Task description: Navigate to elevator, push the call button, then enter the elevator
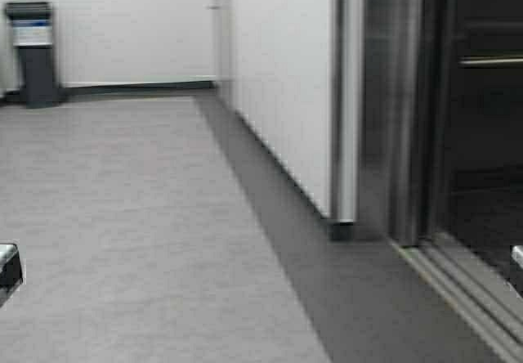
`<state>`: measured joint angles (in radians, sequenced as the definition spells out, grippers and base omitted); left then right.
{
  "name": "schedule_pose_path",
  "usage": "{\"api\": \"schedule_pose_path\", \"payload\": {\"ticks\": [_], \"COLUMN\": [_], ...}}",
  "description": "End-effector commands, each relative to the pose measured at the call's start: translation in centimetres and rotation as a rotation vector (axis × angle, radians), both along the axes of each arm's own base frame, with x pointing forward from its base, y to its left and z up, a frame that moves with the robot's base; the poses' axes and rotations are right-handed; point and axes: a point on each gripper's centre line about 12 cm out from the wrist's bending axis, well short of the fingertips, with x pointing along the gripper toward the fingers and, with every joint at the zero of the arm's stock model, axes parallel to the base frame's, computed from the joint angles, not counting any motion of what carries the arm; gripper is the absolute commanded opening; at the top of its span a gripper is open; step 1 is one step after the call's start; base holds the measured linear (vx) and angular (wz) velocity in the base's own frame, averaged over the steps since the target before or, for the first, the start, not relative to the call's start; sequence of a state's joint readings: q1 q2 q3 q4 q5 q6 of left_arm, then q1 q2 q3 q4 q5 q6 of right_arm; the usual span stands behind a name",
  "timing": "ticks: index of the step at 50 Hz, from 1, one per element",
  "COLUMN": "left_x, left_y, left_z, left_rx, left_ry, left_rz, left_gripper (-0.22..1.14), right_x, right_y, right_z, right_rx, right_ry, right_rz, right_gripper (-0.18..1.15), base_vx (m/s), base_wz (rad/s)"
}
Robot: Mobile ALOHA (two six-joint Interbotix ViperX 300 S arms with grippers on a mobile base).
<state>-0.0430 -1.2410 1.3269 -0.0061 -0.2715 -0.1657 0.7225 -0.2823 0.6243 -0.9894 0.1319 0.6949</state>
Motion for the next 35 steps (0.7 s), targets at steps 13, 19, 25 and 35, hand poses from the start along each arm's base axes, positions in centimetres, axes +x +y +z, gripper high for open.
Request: {"api": "schedule_pose_path", "payload": {"ticks": [13, 19, 25, 35], "left_x": [0.3, 0.5, 0.7, 1.3], "left_y": [0.0, 0.0, 0.0, -0.1], "left_z": [0.5, 0.5, 0.1, -0.7], "left_rx": [-0.006, -0.006, -0.004, 0.004], "left_ry": [-0.003, 0.003, 0.022, 0.063], "left_rz": [-0.002, -0.002, -0.002, -0.001], "left_gripper": [0.02, 0.02, 0.02, 0.02], "right_x": [1.7, 1.7, 1.5, 1.3], "right_y": [-3.0, -3.9, -4.1, -4.3], "right_z": [0.3, -1.1, -1.8, -0.7], "right_rx": [0.208, 0.201, 0.189, 0.211], "right_ry": [0.044, 0.076, 0.089, 0.062], "right_rz": [-0.059, -0.085, -0.088, -0.084], "right_gripper": [0.07, 0.07, 0.07, 0.07], "base_vx": [0.18, 0.25, 0.31, 0.38], "base_wz": [0.37, 0.38, 0.39, 0.28]}}
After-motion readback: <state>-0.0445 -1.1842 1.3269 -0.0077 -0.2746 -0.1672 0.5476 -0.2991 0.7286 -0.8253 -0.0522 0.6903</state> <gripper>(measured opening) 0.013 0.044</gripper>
